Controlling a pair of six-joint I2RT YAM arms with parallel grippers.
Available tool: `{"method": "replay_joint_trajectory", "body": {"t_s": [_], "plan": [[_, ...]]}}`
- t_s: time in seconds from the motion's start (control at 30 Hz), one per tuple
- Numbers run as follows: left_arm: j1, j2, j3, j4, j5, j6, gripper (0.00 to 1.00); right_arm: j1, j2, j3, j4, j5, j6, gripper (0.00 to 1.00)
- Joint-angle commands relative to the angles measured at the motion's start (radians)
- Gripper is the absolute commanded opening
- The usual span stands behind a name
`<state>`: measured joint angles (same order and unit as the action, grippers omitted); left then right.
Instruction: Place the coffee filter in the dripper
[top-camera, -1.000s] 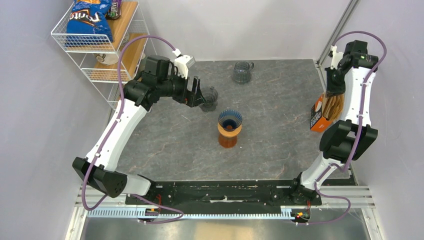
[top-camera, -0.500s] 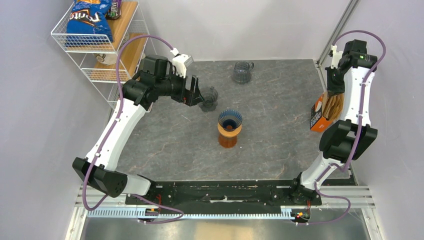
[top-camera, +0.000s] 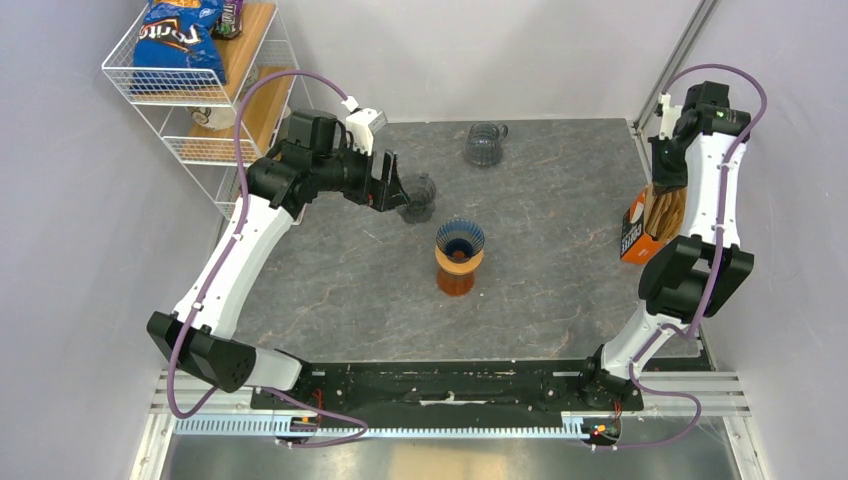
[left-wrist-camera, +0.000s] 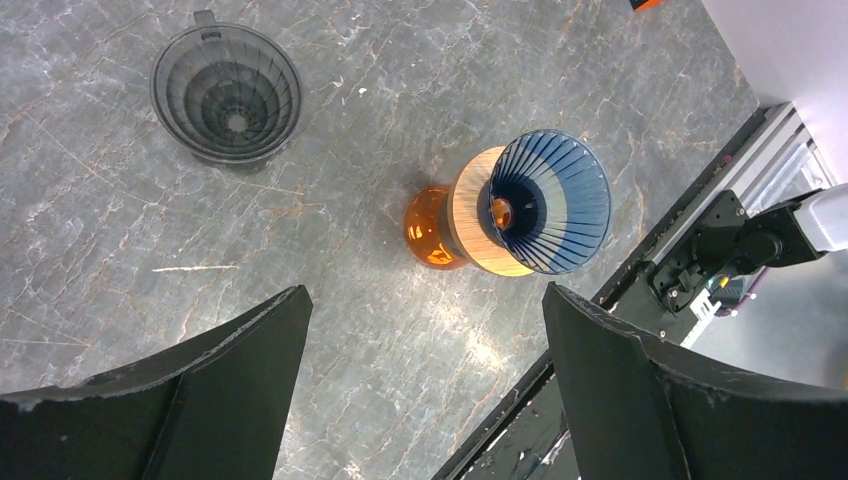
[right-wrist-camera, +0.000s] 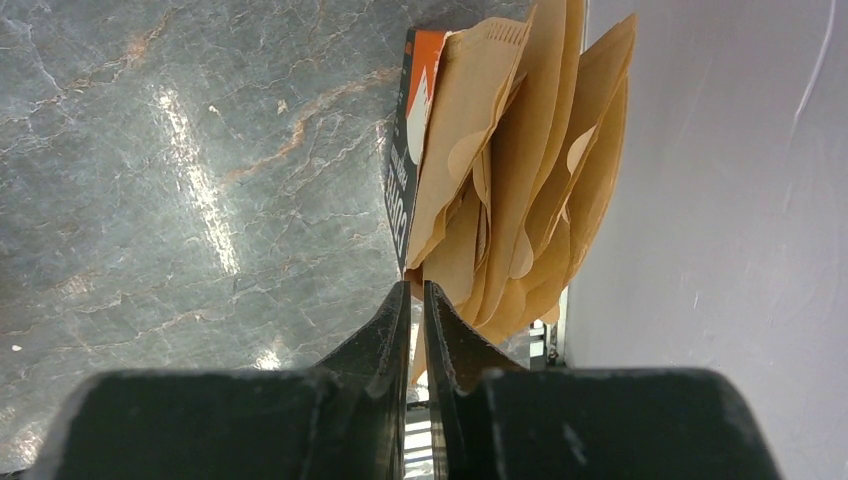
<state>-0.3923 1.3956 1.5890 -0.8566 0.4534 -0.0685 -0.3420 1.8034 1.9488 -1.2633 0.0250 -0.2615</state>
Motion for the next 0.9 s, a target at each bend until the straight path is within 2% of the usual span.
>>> {"method": "replay_joint_trajectory", "body": {"t_s": [0.0,0.87], "plan": [[0.007,-0.001,0.016,0.045,0.028,-0.033,0.94,0.006,0.021,0.008,0.031,0.024,-0.002,0.15],[0.026,0.011,0.016,0.050,0.045,-0.040,0.93,0.009,0.049,0.001,0.045,0.070,-0.015,0.13]]}}
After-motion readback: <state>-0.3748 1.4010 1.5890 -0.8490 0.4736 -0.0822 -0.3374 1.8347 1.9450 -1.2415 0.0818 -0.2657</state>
